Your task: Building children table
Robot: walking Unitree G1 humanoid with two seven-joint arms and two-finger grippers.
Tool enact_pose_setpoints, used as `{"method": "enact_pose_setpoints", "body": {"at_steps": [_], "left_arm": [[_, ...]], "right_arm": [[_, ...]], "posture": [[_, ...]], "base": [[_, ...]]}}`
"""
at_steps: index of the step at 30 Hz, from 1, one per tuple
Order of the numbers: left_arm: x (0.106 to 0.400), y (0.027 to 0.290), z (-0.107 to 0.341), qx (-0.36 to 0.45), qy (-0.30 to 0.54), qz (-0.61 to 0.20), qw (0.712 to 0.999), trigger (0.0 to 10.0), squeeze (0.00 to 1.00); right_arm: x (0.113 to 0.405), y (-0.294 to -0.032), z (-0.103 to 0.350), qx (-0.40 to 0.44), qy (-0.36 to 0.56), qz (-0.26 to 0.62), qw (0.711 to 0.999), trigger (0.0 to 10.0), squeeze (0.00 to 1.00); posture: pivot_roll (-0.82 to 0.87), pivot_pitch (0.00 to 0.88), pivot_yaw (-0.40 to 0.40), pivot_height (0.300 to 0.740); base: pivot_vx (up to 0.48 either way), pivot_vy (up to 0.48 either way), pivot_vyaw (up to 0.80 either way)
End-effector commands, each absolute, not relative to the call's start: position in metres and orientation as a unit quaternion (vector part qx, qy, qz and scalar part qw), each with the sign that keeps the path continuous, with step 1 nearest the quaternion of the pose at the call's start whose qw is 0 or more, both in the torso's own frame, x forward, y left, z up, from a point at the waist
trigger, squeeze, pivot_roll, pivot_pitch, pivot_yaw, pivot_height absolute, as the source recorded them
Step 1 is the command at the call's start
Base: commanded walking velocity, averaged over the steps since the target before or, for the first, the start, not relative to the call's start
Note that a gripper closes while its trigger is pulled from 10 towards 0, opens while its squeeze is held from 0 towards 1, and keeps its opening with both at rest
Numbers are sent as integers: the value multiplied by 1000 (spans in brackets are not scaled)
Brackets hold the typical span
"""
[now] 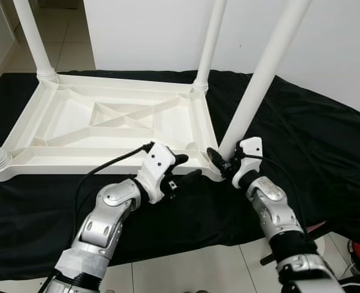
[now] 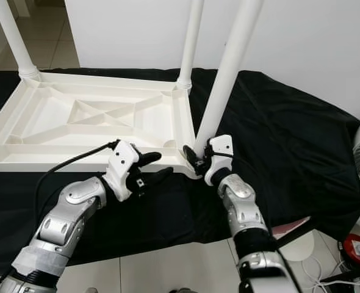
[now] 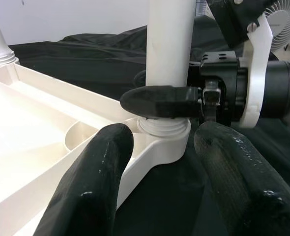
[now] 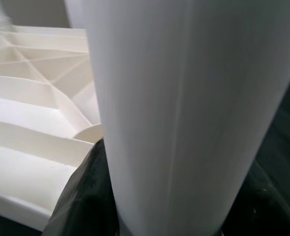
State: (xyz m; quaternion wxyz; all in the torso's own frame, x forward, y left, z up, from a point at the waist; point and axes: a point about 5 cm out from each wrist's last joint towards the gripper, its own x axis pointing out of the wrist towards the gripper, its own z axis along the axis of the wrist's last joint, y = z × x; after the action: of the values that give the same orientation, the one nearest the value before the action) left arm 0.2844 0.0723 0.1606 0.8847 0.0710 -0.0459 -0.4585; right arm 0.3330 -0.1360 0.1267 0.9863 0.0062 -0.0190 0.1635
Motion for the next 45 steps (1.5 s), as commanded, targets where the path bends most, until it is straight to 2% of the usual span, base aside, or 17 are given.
{"method": "enact_pose_setpoints", "body": {"at_steps": [1,5,7,18,19,20,23,24,28,34,35,45], "left_arm": [[286,72,159,69,-39,-445,892,10000,0],[285,68,156,64,-36,-449,890,10000,0],[284,68,156,63,-35,-450,890,10000,0],[285,70,157,61,-35,-445,893,10000,0],[285,71,157,61,-36,-444,893,10000,0],[285,71,157,61,-36,-443,894,10000,0],[284,71,157,61,-36,-442,894,10000,0],[284,71,157,61,-36,-442,894,10000,0],[284,72,157,61,-37,-440,895,10000,0],[285,72,159,61,-41,-435,897,10000,0],[286,72,160,60,-42,-434,898,10000,0],[286,72,159,60,-40,-435,897,10000,0]], "right_arm": [[328,-140,104,-7,41,143,989,0,0],[320,-131,99,-16,54,-8,998,0,0],[318,-124,98,-7,56,-39,998,0,0],[314,-119,106,-2,54,-38,998,0,0],[314,-117,109,-8,44,-35,998,10000,0],[314,-117,111,-8,39,-33,999,10000,247],[313,-116,112,-6,34,-31,999,10000,247],[313,-116,113,-2,30,-29,999,10000,1000],[312,-117,118,8,12,-10,1000,10000,1000],[311,-126,122,-23,-15,2,1000,10000,1000],[307,-133,119,-24,-17,37,999,10000,0],[308,-158,126,-46,-41,160,985,10000,0]], "posture": [[74,59,-62,740],[65,65,-67,740],[67,66,-68,740],[71,75,-72,740],[73,77,-75,740],[73,77,-75,740],[76,78,-77,740],[77,78,-79,740],[77,78,-79,740],[82,74,-87,740],[85,73,-89,740],[81,75,-82,740]], "base": [[0,0,0],[0,0,0],[0,0,0],[0,0,0],[0,0,0],[0,0,0],[0,0,0],[0,0,0],[0,0,0],[0,0,0],[0,0,0],[0,0,0]]}}
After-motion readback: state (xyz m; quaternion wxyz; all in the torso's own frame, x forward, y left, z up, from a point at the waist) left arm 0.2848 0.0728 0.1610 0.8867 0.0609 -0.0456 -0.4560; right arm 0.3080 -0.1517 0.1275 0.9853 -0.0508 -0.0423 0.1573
